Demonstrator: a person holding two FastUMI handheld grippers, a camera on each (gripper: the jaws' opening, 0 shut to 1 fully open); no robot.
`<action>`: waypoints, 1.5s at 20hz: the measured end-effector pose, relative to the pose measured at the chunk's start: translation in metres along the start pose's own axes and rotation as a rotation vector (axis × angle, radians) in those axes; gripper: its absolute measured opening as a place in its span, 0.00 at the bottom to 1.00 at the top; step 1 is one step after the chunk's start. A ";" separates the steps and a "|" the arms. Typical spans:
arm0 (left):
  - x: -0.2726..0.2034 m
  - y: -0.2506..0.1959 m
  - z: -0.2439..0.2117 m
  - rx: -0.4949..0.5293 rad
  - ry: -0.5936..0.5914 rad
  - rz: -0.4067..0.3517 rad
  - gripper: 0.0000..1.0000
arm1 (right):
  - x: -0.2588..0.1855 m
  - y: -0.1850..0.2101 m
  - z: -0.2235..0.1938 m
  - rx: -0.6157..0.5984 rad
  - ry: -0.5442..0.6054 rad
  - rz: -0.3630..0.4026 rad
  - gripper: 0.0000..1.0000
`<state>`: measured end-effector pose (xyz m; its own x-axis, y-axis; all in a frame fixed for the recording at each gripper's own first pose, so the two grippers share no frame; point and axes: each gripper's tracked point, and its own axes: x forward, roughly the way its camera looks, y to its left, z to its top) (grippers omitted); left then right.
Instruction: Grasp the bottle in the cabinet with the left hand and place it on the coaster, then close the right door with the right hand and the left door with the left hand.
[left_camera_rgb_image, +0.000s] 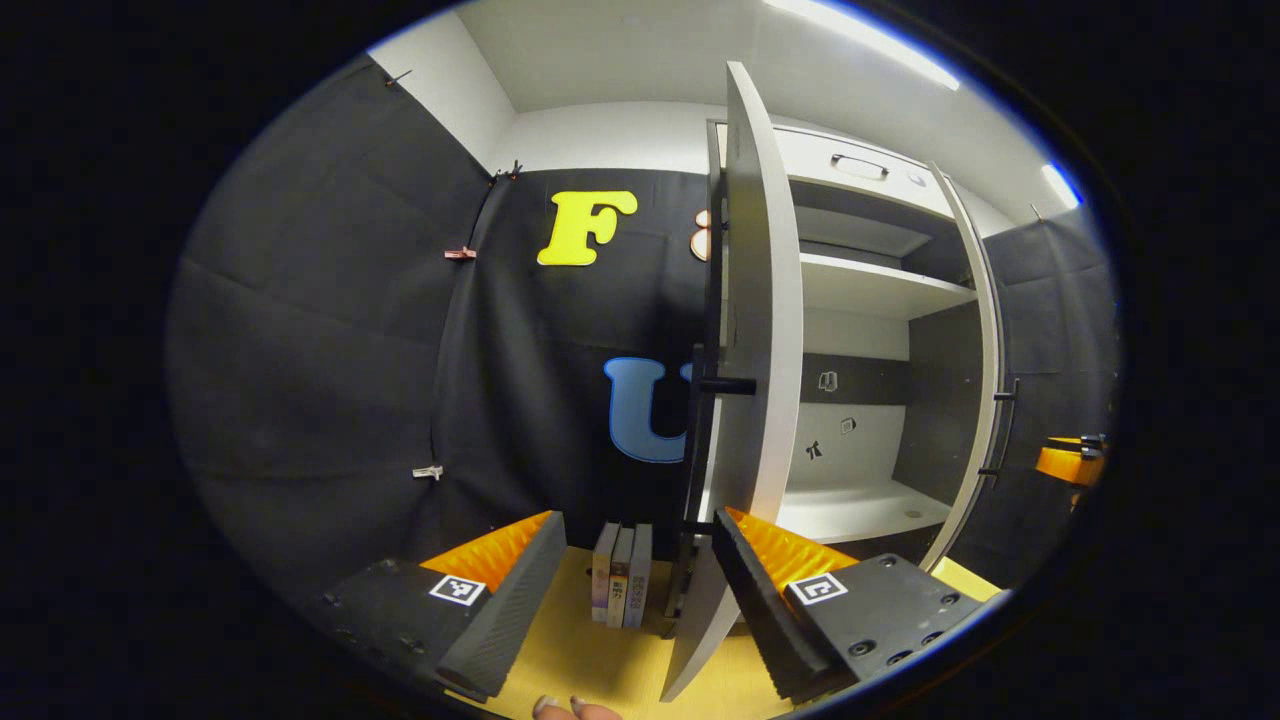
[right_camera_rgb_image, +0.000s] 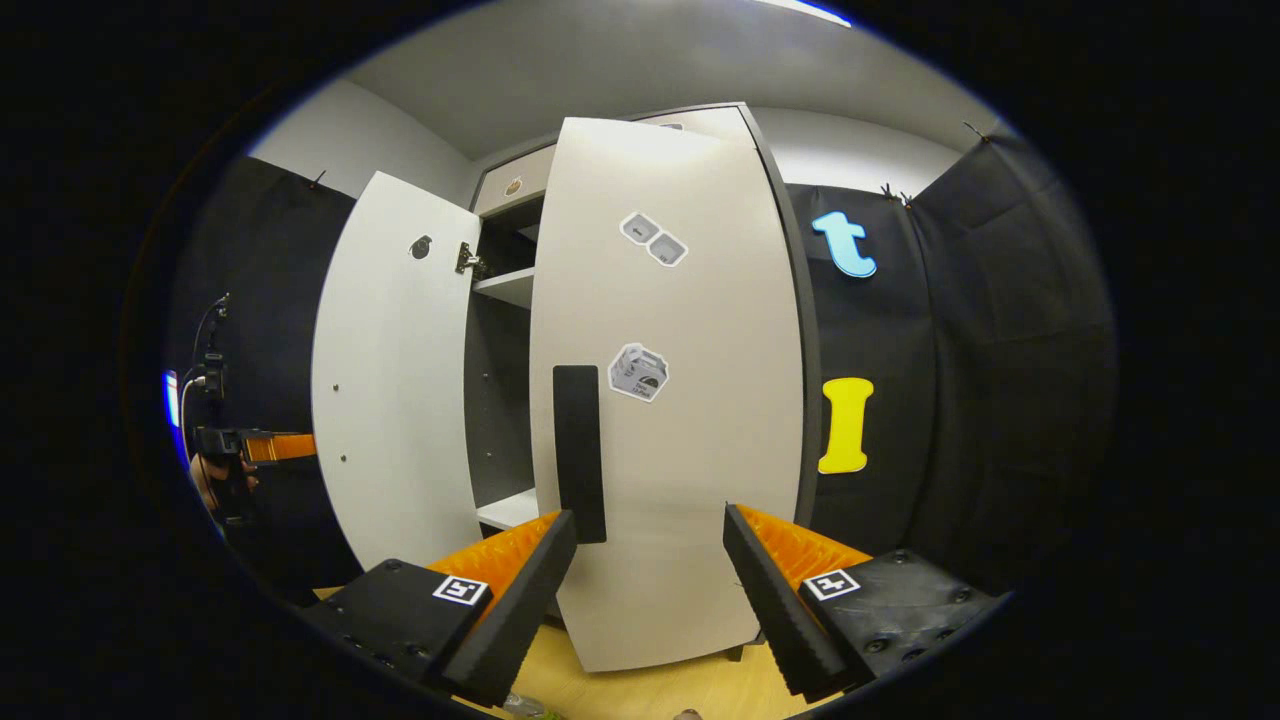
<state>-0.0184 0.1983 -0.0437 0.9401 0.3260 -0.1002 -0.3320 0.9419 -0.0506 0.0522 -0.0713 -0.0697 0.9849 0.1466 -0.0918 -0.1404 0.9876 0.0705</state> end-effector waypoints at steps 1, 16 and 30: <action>0.001 -0.004 -0.003 0.022 0.015 -0.017 0.95 | -0.001 -0.003 -0.001 -0.004 0.001 -0.013 0.98; 0.007 -0.078 -0.003 0.051 0.031 -0.202 0.94 | 0.001 -0.006 -0.008 -0.015 0.020 -0.009 0.98; 0.026 -0.192 -0.014 -0.010 0.027 -0.420 0.95 | -0.011 -0.044 -0.012 -0.017 0.042 -0.063 0.98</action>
<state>0.0687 0.0243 -0.0501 0.9916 -0.0882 -0.0950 0.0784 0.9917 -0.1022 0.0459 -0.1159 -0.0838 0.9869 0.0856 -0.1369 -0.0799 0.9957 0.0466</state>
